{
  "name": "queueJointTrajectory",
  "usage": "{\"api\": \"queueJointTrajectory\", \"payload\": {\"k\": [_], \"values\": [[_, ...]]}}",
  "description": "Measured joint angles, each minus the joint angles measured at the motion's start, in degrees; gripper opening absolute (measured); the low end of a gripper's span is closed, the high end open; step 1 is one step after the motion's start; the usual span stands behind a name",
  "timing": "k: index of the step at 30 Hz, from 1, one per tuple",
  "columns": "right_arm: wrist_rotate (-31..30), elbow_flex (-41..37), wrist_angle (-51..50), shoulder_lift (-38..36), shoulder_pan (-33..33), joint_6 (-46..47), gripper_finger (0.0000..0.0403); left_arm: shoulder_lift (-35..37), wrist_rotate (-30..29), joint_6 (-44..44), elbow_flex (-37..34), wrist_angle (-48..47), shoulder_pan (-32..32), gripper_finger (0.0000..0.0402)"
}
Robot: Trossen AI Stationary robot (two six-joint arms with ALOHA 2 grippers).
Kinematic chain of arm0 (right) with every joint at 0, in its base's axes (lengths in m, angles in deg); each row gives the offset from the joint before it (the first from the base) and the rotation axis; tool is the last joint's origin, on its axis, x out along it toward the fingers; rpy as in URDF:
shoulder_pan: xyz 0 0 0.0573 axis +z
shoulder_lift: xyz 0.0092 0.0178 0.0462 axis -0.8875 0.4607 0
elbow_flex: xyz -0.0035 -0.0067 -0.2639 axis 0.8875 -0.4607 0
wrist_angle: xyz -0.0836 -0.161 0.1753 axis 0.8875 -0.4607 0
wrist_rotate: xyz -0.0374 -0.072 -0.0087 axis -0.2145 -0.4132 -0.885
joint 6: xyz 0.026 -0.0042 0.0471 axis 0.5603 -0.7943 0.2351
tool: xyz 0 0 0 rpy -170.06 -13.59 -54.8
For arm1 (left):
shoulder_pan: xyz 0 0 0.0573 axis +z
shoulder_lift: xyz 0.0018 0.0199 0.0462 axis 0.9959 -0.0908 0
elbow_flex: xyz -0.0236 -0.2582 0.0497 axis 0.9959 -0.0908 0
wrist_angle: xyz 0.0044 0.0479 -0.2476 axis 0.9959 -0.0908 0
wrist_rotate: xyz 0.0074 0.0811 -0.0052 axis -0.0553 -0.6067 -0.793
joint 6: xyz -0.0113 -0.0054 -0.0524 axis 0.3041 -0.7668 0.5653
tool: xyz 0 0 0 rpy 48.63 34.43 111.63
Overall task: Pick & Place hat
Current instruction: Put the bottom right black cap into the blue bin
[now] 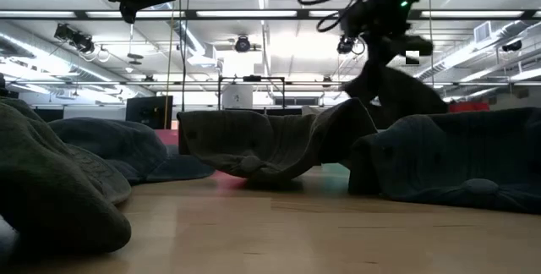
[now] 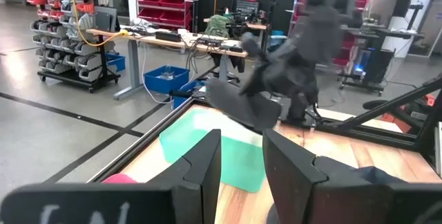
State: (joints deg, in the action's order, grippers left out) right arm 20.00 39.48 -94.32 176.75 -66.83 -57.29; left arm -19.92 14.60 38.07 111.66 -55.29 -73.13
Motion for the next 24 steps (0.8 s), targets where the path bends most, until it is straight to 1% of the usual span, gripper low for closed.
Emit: {"api": "queueJointTrajectory", "payload": {"k": [3,5,6,10,14,18,19,24], "values": [[5.6,0.0,7.4,0.5,-5.1,-6.2,0.0003,0.0,1.0,0.0,0.0,-1.1,0.0,0.0113],[8.7,0.0,8.8,1.5,-7.3,-10.9,0.0002,0.0,1.9,0.5,0.0,-2.7,0.0,0.0113],[9.4,0.0,9.2,2.0,-8.1,-12.6,0.0002,0.0,2.2,1.4,0.0,-3.6,0.0,0.0113],[9.2,0.0,10.5,4.7,-10.3,-13.6,0.0001,0.0,2.7,5.0,0.0,-7.9,0.0,0.0113],[9.9,0.0,8.7,8.5,-12.9,-13.8,0.0002,0.0,2.7,7.4,0.0,-11.1,0.0,0.0112],[7.4,0.0,9.1,11.7,-14.6,-13.2,0.0004,0.0,2.7,7.6,0.0,-13.2,0.0,0.0112],[7.7,0.0,9.4,12.3,-15.0,-13.4,0.0004,0.0,2.7,7.6,0.0,-13.4,0.0,0.0112],[12.9,0.0,10.1,14.6,-15.5,-15.5,0.0005,0.0,2.7,7.6,0.0,-14.1,0.0,0.0112]]}}
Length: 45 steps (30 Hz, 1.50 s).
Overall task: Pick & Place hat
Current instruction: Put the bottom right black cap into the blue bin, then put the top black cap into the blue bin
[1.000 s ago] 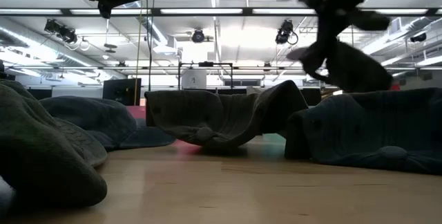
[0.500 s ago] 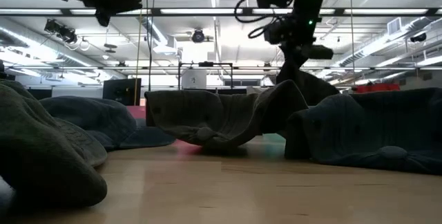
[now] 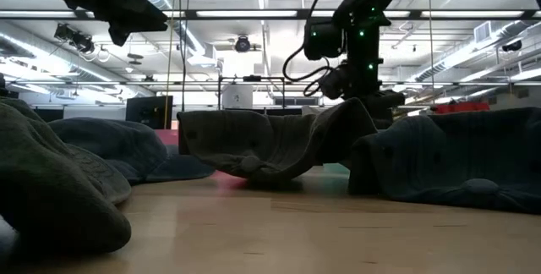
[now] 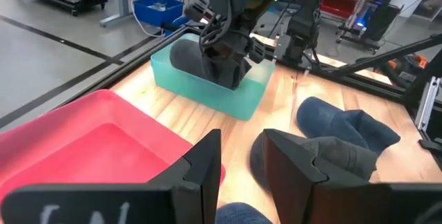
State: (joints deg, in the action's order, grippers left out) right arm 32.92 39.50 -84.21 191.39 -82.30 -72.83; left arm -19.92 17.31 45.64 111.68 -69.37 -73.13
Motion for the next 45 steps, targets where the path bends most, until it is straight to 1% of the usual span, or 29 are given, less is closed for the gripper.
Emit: {"api": "queueJointTrajectory", "payload": {"k": [3,5,8,12,15,18,20,23,27,31,32,35,36,38,40,42,43,45], "values": [[0.4,0.0,0.5,0.8,0.1,-1.2,0.0011,0.0,0.0,0.0,0.0,0.0,0.0,0.0112],[0.2,0.0,0.9,1.1,0.0,-1.2,0.0023,0.0,0.0,0.0,0.0,0.0,0.0,0.0112],[0.1,0.0,0.8,1.2,-0.1,0.3,0.0053,0.0,0.0,0.4,0.0,0.0,0.0,0.0112],[-0.4,0.0,-1.8,1.2,0.4,4.1,0.0099,0.0,0.9,4.7,0.0,-0.5,-0.1,0.0112],[-4.6,0.0,-6.0,1.2,1.5,5.8,0.0129,0.0,2.5,4.6,0.0,-0.4,-1.0,0.0112],[-11.0,0.0,-10.2,1.2,3.5,9.3,0.0148,0.0,2.8,4.6,0.0,-0.4,-2.1,0.0112],[-13.8,0.0,-12.1,1.0,5.5,11.3,0.0155,0.0,2.8,5.6,0.0,-0.4,-2.8,0.0112],[-15.5,0.0,-12.8,0.8,8.4,11.7,0.0157,0.0,2.8,5.9,0.0,0.4,-3.6,0.0112],[-16.3,0.0,-12.3,-0.2,12.0,13.4,0.0154,0.0,2.8,5.6,0.0,1.3,-4.2,0.0112],[-16.2,0.0,-12.3,-3.2,15.5,20.4,0.0149,0.0,2.8,6.3,0.0,1.3,-4.2,0.0112],[-15.6,0.0,-12.3,-4.1,16.4,23.1,0.0147,0.0,2.8,7.0,0.0,1.3,-4.2,0.0112],[-10.9,0.5,-12.3,-7.6,19.1,33.3,0.0145,0.0,2.7,9.2,0.0,1.2,-4.2,0.0112],[-8.9,0.8,-10.8,-8.8,19.9,36.5,0.0144,0.0,2.7,10.1,0.0,1.2,-4.2,0.0112],[-2.9,1.0,-7.3,-11.2,21.5,41.3,0.0144,0.0,2.7,10.7,0.0,1.1,-4.2,0.0112],[3.7,1.0,-1.4,-12.9,22.9,46.5,0.0143,0.0,2.7,10.7,0.0,0.9,-4.2,0.0112],[8.7,1.0,5.9,-13.8,24.4,52.2,0.0143,0.0,2.7,10.7,0.0,0.7,-4.2,0.0112],[10.0,1.0,9.4,-13.9,25.0,54.0,0.0143,0.0,2.7,10.8,0.0,0.6,-4.2,0.0112],[11.5,1.0,14.5,-13.4,26.3,54.6,0.0144,0.0,2.7,10.8,0.0,0.2,-4.2,0.0112]]}}
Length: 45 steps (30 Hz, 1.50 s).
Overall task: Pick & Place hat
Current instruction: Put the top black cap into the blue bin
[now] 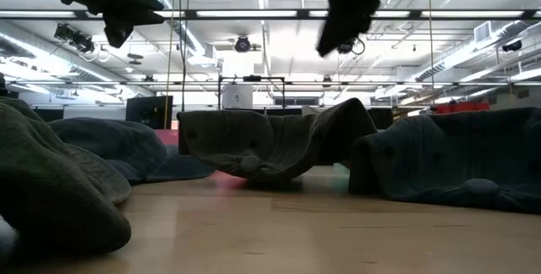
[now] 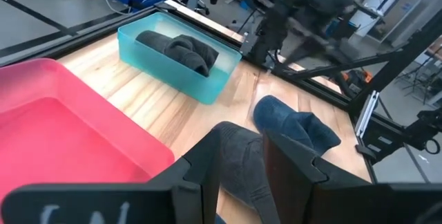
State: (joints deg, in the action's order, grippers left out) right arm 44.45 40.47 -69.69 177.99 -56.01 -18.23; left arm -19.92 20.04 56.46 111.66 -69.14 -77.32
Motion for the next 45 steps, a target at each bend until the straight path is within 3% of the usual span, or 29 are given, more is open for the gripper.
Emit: {"api": "queueJointTrajectory", "payload": {"k": [7,15,24,27,29,33,39,45], "values": [[1.3,0.0,2.1,6.5,2.3,0.8,0.0157,0.0,0.0,0.0,0.0,-1.2,0.0,0.0112],[4.2,-0.1,5.5,13.5,3.9,7.7,0.016,0.0,0.0,0.0,0.0,-1.2,0.0,0.0112],[0.4,-0.1,7.4,19.0,4.2,8.4,0.016,0.0,0.0,-0.7,0.0,-1.3,0.0,0.0112],[-0.7,0.0,7.3,20.6,4.2,5.9,0.0145,0.0,0.0,-0.9,0.0,-1.3,0.0,0.0113],[0.4,0.0,7.0,20.5,4.2,4.7,0.0113,0.0,0.0,-0.9,0.0,-1.5,0.0,0.0113],[2.4,-0.1,5.9,18.2,4.7,1.8,0.0021,0.0,0.0,-1.0,0.0,-1.5,0.0,0.0113],[1.9,-0.2,2.0,8.7,5.1,-3.1,0.0019,0.0,0.0,-1.0,0.0,-1.5,0.0,0.0113],[-10.3,-0.1,-12.3,-4.8,4.6,-16.7,0.0008,0.0,0.0,-0.8,0.0,-1.5,0.0,0.0113]]}}
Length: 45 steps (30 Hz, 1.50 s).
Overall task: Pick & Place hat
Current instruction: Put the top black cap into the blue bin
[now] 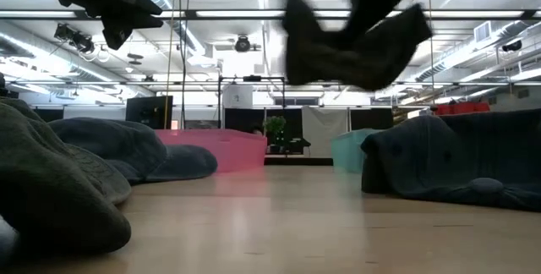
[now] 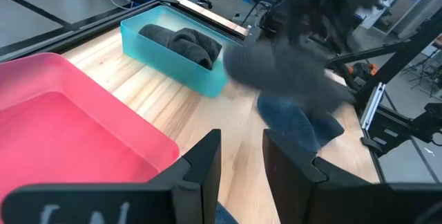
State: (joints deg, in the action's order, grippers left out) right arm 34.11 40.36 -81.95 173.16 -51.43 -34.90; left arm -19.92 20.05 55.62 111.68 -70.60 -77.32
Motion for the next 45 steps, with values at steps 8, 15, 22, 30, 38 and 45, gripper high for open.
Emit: {"api": "queueJointTrajectory", "payload": {"k": [8,15,22,30,38,45], "values": [[-5.9,0.0,-18.7,-10.9,-7.5,-14.0,0.0007,0.0,0.0,0.0,0.0,0.1,0.0,0.0113],[-1.4,0.0,-16.2,-10.7,-19.1,-23.8,0.0007,0.0,0.0,0.0,0.0,0.3,0.0,0.0113],[8.0,-5.1,-9.5,-6.9,-28.1,-29.2,0.0006,0.0,0.0,0.0,0.0,0.1,0.0,0.0113],[6.6,-19.1,7.1,-5.6,-32.9,-39.8,0.0006,0.0,0.0,-2.8,0.0,0.0,0.0,0.0113],[7.0,-23.3,15.7,-5.4,-34.6,-45.2,0.002,0.0,0.0,-4.1,0.0,-1.4,0.0,0.0112],[7.0,-23.3,10.3,-5.4,-35.2,-32.9,0.0069,0.0,0.0,-4.1,0.0,-1.4,0.0,0.0112]]}}
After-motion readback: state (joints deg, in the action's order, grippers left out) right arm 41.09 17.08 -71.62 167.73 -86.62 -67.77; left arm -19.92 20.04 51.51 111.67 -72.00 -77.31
